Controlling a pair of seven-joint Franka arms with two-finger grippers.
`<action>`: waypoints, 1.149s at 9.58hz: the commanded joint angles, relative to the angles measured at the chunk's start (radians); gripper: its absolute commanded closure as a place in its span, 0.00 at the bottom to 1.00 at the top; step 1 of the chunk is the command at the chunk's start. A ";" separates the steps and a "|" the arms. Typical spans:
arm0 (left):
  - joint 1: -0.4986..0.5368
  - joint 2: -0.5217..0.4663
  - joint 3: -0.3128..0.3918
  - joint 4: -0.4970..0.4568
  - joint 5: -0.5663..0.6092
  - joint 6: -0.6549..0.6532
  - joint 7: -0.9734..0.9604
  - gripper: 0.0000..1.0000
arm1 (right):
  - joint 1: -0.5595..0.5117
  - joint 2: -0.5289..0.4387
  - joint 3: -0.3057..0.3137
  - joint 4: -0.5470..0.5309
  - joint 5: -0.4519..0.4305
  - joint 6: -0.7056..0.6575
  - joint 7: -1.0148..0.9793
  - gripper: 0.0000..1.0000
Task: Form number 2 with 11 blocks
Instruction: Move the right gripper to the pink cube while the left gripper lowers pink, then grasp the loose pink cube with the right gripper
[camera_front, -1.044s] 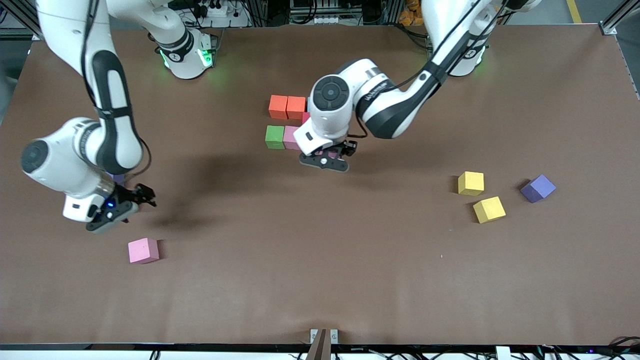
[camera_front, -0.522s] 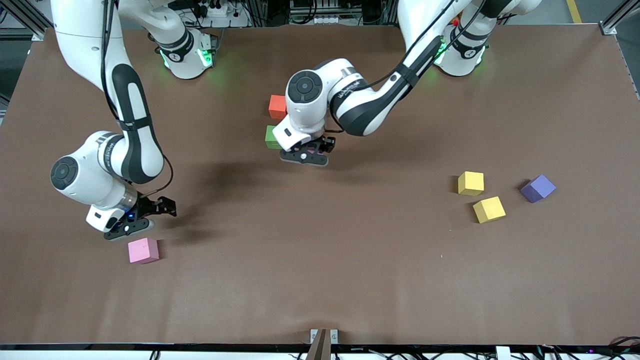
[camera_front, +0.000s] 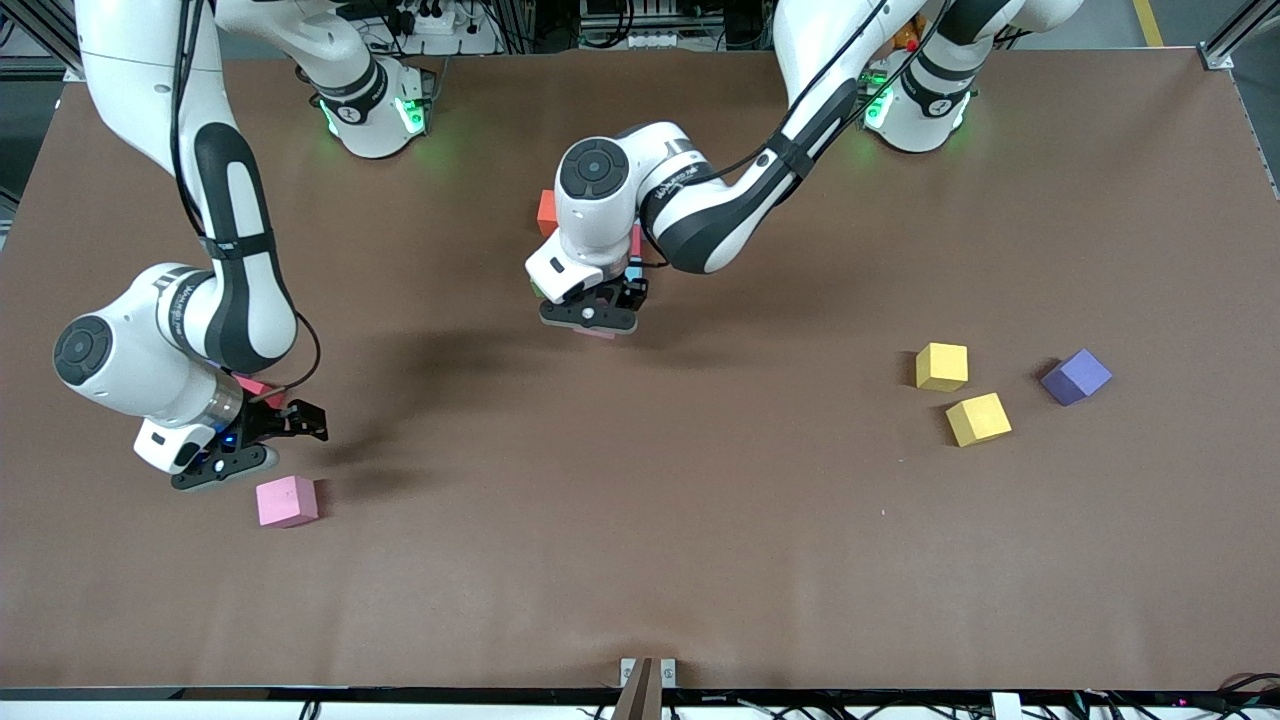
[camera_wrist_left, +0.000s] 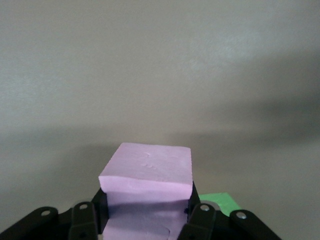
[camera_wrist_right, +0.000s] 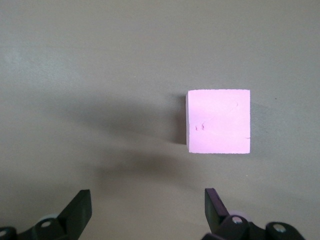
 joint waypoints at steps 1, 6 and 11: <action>-0.028 0.038 0.015 0.033 -0.009 0.048 -0.074 1.00 | -0.034 0.092 0.020 0.088 -0.032 -0.015 -0.007 0.00; -0.087 0.090 0.012 0.035 -0.016 0.089 -0.169 1.00 | -0.045 0.201 0.021 0.227 -0.078 0.008 -0.095 0.00; -0.087 0.108 0.009 0.036 -0.039 0.158 -0.162 1.00 | -0.144 0.233 0.079 0.258 -0.094 0.009 -0.039 0.00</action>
